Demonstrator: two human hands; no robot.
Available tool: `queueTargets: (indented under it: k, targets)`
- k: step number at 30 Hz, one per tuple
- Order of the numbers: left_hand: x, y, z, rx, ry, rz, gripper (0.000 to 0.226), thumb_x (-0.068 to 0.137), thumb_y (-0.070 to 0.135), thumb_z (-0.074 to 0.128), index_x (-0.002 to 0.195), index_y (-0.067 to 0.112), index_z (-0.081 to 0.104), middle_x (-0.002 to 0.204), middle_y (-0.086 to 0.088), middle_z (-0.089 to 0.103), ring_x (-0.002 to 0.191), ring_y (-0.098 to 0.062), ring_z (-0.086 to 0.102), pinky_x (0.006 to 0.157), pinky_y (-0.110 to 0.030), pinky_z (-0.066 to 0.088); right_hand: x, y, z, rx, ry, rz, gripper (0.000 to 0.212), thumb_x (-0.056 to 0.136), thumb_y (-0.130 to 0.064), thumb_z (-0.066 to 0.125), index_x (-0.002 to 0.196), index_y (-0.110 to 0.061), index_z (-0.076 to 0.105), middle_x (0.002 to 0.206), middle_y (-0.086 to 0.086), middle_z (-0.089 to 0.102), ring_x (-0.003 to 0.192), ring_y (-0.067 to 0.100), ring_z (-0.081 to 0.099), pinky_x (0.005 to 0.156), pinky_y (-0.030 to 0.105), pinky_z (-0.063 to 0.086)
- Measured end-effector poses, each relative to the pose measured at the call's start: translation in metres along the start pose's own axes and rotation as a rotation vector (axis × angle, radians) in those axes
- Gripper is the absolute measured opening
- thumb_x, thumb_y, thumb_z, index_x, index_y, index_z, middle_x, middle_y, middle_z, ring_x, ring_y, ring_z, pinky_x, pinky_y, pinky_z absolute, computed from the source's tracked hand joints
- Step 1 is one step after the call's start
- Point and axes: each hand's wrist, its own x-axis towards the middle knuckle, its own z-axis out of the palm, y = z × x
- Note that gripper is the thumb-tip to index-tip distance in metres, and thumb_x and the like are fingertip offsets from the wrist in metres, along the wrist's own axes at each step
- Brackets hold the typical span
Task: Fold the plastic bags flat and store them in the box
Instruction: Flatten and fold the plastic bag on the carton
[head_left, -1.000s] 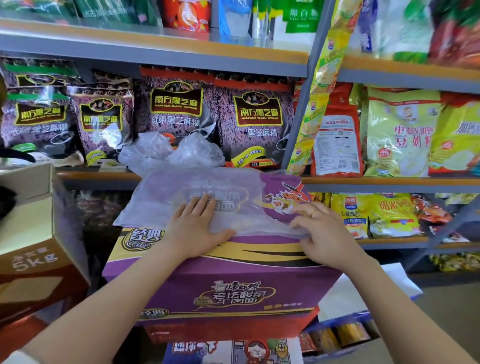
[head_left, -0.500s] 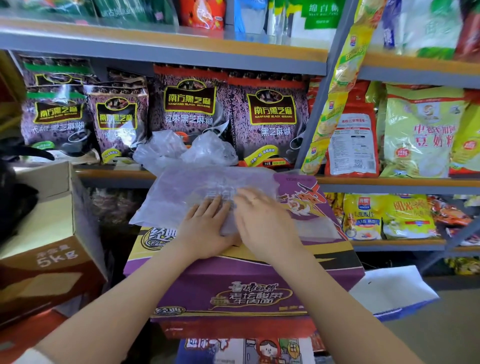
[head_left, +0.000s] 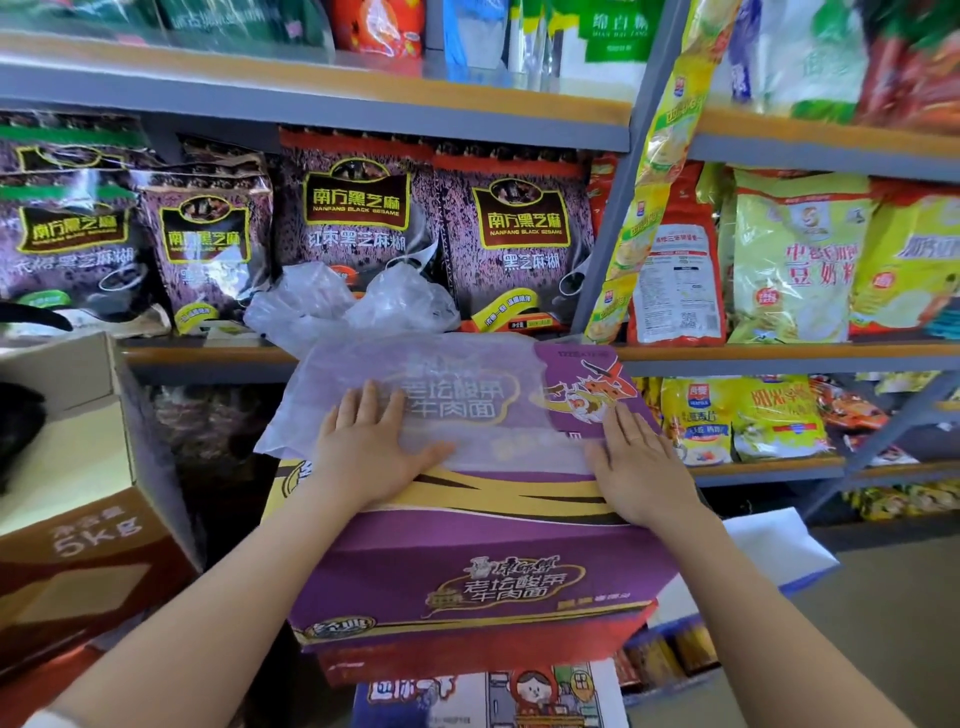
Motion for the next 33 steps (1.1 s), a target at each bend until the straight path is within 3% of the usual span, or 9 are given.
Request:
queueTargets:
  k: [3,5,7,10,17,22,27,29,33]
  targets:
    - [0.007,-0.013,-0.016,-0.387,0.111,0.034,0.057,0.095,0.048,0.035,0.131,0.007,0.047,0.136,-0.015,0.047,0.125,-0.027,0.041,0.097,-0.030,0.030,-0.003,-0.031,-0.002,-0.100,0.143,0.024,0.060,0.100,-0.041,0.016,0.150,-0.012,0.002,0.159,0.005,-0.002,0.146,0.020,-0.002,0.117,0.043,-0.004]
    - [0.011,-0.026,-0.029,-0.539,0.212,-0.016,0.035,0.097,0.027,0.042,0.115,0.001,0.058,0.107,-0.016,0.061,0.100,-0.029,0.055,0.077,-0.030,0.038,-0.009,-0.065,-0.007,-0.096,0.250,-0.228,0.058,0.099,-0.042,0.025,0.149,-0.018,0.012,0.159,0.003,0.007,0.146,0.020,0.005,0.117,0.044,0.003]
    - [0.013,-0.043,-0.034,-0.403,0.348,-0.063,0.028,0.091,0.016,0.050,0.114,0.003,0.059,0.108,-0.020,0.059,0.103,-0.037,0.052,0.080,-0.039,0.041,-0.013,-0.097,-0.013,-0.049,0.181,-0.551,0.051,0.096,-0.044,0.038,0.143,-0.023,0.031,0.153,0.000,0.025,0.140,0.021,0.024,0.111,0.039,0.024]
    - [0.008,-0.063,-0.032,-0.195,0.329,-0.210,0.043,0.086,0.024,0.057,0.124,0.004,0.050,0.120,-0.022,0.049,0.109,-0.042,0.045,0.083,-0.047,0.041,-0.008,-0.119,-0.013,-0.119,0.139,-0.748,0.038,0.094,-0.041,0.047,0.124,-0.018,0.053,0.131,0.001,0.049,0.124,0.021,0.043,0.101,0.039,0.037]
    - [0.012,-0.083,-0.026,-0.411,0.226,-0.348,0.057,0.091,0.050,0.044,0.119,0.000,0.043,0.114,-0.024,0.057,0.105,-0.039,0.053,0.077,-0.041,0.041,-0.001,-0.118,-0.023,-0.282,0.198,-0.695,0.020,0.098,-0.021,0.036,0.108,-0.014,0.051,0.113,0.004,0.056,0.110,0.024,0.053,0.076,0.034,0.044]
    - [0.025,-0.086,-0.029,-0.433,0.215,-0.280,0.052,0.092,0.051,0.039,0.110,0.003,0.049,0.108,-0.020,0.059,0.094,-0.034,0.055,0.070,-0.037,0.039,-0.005,-0.112,-0.038,-0.008,-0.214,-0.786,0.015,0.082,-0.007,0.053,0.071,-0.018,0.053,0.058,-0.009,0.044,0.057,0.003,0.044,0.056,0.019,0.032]
    - [0.042,-0.084,-0.039,-0.421,0.173,-0.254,0.064,0.092,0.049,0.043,0.131,0.000,0.036,0.122,-0.022,0.055,0.109,-0.036,0.054,0.078,-0.039,0.043,-0.015,-0.119,-0.058,0.162,-0.546,-0.757,0.029,0.081,-0.037,0.060,0.081,-0.010,0.069,0.065,-0.006,0.065,0.058,-0.003,0.050,0.061,0.019,0.041]
    - [0.053,-0.084,-0.039,-0.411,0.151,-0.250,0.066,0.092,0.048,0.044,0.131,-0.004,0.034,0.120,-0.022,0.056,0.106,-0.037,0.055,0.071,-0.037,0.042,-0.003,-0.124,-0.061,0.238,-0.390,-0.701,0.042,0.082,-0.048,0.055,0.082,-0.009,0.068,0.076,0.005,0.068,0.063,0.003,0.051,0.063,0.025,0.042]
    - [0.080,-0.088,-0.036,-0.456,0.114,-0.250,0.060,0.089,0.049,0.049,0.117,-0.003,0.043,0.118,-0.023,0.054,0.106,-0.038,0.052,0.077,-0.039,0.043,0.043,-0.135,-0.049,0.274,0.123,-0.588,0.016,0.090,-0.026,0.056,0.094,-0.013,0.066,0.096,0.004,0.064,0.086,0.014,0.057,0.080,0.033,0.046]
